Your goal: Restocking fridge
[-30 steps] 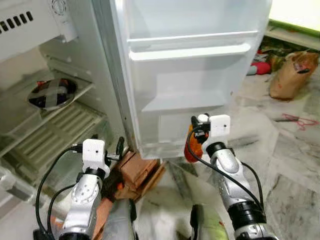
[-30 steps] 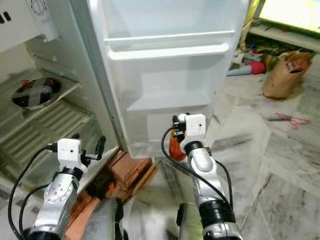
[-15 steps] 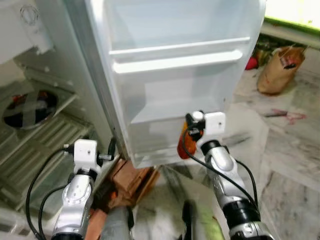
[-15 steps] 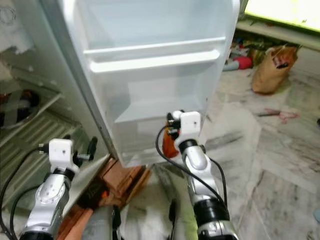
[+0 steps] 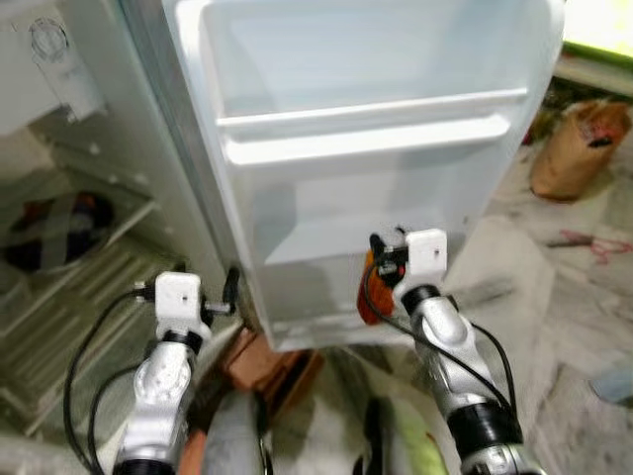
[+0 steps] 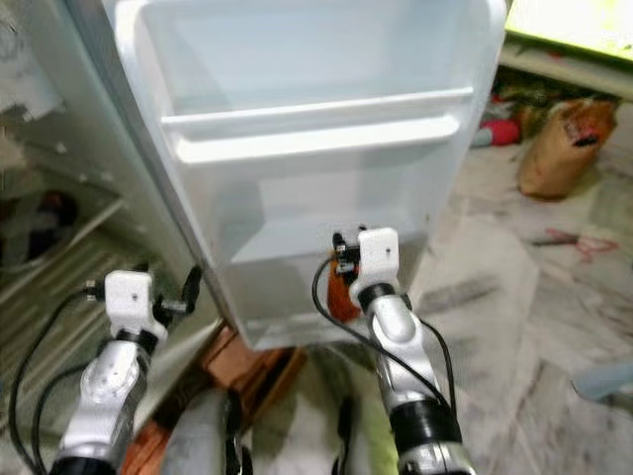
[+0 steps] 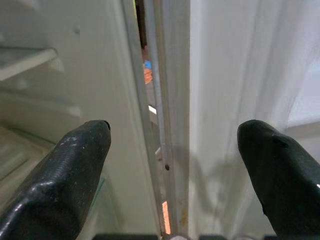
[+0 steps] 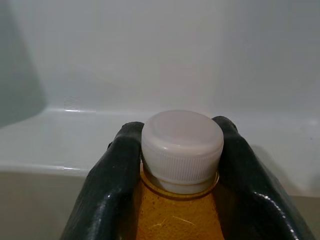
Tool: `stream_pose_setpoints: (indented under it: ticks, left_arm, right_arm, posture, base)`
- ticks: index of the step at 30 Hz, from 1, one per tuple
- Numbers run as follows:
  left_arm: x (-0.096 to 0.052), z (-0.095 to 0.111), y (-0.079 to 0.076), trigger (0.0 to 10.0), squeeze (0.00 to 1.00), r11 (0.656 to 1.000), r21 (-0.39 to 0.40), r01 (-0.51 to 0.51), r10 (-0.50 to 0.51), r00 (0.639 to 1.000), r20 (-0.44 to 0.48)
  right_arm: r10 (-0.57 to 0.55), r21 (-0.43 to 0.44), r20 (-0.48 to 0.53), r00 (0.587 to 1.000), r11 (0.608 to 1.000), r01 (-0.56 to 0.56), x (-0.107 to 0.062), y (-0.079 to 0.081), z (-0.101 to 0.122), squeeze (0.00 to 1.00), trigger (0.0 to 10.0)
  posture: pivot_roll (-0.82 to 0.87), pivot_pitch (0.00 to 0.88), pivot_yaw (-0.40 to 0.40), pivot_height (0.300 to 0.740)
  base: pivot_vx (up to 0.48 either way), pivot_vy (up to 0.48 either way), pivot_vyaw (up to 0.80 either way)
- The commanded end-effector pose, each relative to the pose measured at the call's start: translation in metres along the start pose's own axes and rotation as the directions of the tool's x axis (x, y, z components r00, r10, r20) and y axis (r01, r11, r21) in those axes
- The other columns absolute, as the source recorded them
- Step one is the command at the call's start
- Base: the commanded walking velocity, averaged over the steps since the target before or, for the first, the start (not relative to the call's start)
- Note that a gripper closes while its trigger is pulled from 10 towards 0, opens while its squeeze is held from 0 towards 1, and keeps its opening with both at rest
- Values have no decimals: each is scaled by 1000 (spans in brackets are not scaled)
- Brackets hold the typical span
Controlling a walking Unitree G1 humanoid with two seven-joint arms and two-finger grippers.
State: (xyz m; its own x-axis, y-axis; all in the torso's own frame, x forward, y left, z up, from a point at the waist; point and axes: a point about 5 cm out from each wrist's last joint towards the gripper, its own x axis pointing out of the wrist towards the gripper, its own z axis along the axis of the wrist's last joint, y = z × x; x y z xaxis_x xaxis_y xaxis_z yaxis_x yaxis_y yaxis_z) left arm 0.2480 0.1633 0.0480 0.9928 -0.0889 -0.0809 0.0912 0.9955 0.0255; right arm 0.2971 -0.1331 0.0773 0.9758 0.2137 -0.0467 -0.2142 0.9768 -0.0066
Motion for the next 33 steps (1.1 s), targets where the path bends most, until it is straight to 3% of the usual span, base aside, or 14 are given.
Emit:
stream_pose_setpoints:
  ticks: [1, 5, 11, 14, 18, 33]
  left_arm:
    - [-2, 1, 4, 10000, 0, 1000, 12, -7, 8, 1000, -8]
    - [-8, 3, 9, 10000, 0, 1000, 14, -22, 22, 1000, -8]
    - [-13, 10, 12, 10000, 0, 999, 16, -32, 31, 999, 6]
    - [-15, 21, 15, 10000, 0, 999, 19, -43, 42, 999, 25]
    - [-19, 30, 20, 10000, 0, 998, 27, -65, 64, 997, 46]
    - [-44, 43, 21, 10000, 0, 996, 32, -87, 86, 996, 23]
  right_arm:
    - [-2, 0, 32, 999, 1000, 2, 0, 0, 7, 0, 10000]
    - [33, -28, 27, 999, 999, -32, -1, 5, 4, 0, 10000]
    - [101, -96, 62, 993, 991, -95, 1, 11, 10, 0, 10000]
    - [191, -231, 128, 973, 960, -158, 8, 20, 23, 0, 10000]
    - [257, -330, 182, 949, 925, -188, 17, 27, 36, 0, 10000]
    - [418, -506, 307, 855, 833, -225, 44, 51, 75, 0, 10000]
  posture:
    - [-15, 17, 25, 608]
    - [-3, 48, 27, 573]
    - [20, 88, 27, 573]
    - [38, 126, 30, 573]
    - [60, 156, 29, 573]
    - [122, 227, 14, 573]
  base:
    - [0, 0, 0]
    - [0, 0, 0]
    - [0, 0, 0]
    - [0, 0, 0]
    - [0, 0, 0]
    - [0, 0, 0]
